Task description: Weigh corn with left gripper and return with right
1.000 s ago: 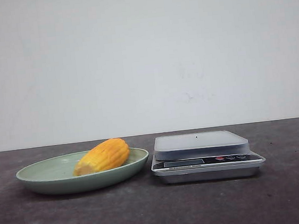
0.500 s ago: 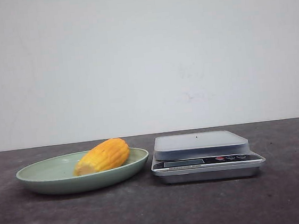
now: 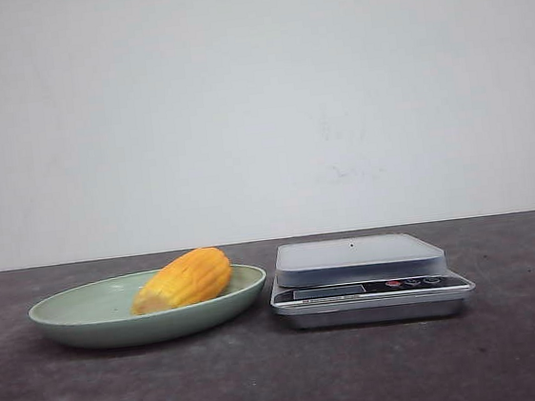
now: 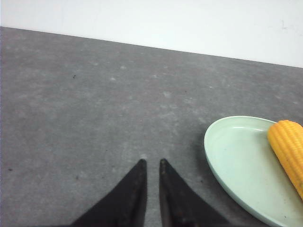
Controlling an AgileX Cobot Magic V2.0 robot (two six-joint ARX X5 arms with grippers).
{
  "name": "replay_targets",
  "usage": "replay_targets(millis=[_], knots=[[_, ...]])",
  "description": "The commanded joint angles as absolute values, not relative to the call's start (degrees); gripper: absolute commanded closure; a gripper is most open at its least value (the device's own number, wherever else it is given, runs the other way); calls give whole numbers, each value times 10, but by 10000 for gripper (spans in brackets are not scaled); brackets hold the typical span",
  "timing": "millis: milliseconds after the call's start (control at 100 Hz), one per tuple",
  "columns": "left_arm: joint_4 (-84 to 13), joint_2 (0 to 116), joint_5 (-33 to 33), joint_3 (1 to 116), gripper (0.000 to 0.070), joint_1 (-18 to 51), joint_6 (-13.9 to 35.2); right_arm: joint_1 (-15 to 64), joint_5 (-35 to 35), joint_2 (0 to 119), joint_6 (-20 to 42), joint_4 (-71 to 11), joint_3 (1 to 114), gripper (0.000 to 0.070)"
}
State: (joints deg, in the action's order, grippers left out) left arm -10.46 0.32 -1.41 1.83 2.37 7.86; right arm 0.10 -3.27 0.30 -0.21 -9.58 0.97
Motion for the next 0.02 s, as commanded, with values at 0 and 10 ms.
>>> replay_targets(millis=[0,10], knots=[[-107,3,-14,9,700,23,70,3,-32,3,-4,-88,7,690],[-107,3,-14,9,700,23,70,3,-32,3,-4,-88,7,690]])
